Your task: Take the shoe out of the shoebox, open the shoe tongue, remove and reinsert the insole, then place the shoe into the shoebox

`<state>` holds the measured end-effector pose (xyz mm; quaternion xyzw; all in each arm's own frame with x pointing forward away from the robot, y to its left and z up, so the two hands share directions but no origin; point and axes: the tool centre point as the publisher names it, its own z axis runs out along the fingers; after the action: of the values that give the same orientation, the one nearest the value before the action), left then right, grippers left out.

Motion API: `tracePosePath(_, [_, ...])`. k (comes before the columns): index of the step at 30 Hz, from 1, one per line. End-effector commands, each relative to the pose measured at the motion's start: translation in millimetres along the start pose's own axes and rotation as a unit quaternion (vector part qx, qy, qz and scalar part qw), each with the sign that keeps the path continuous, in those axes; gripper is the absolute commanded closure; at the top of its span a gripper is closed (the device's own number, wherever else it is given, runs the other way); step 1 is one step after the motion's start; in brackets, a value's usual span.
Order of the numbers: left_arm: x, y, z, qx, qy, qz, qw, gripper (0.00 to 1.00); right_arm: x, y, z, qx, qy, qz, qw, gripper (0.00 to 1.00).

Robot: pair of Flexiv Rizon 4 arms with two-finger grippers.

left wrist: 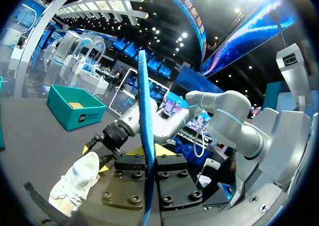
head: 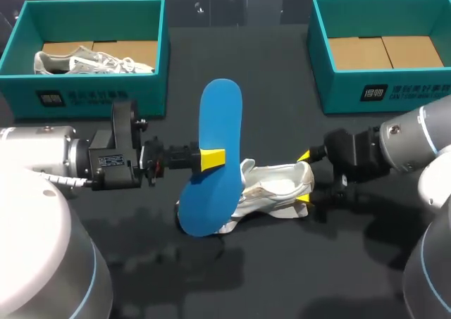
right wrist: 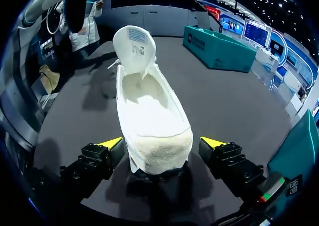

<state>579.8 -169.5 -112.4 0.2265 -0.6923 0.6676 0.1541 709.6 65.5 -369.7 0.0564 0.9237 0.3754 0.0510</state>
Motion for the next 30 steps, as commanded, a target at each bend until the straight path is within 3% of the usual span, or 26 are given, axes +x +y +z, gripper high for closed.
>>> tracePosePath(1, [0.3,1,1,0.001,0.000,0.000,1.000,1.00,2.3,9.2,-10,0.135,-0.001,0.002,0.991,0.00])
tracePosePath(5, [0.3,1,1,0.001,0.000,0.000,1.000,1.00,3.1,14.1,-16,0.196,0.003,0.015,0.980,0.00])
tracePosePath(14, [0.3,1,1,0.001,0.000,0.000,1.000,1.00,6.2,25.9,-20,0.267,0.017,0.030,0.963,0.00])
tracePosePath(20, [0.3,1,1,0.001,0.000,0.000,1.000,1.00,10.8,34.6,-26,0.288,0.014,0.028,0.957,0.00])
tracePosePath(30, [0.3,1,1,0.001,0.000,0.000,1.000,1.00,10.8,34.6,-26,0.288,0.014,0.028,0.957,0.00])
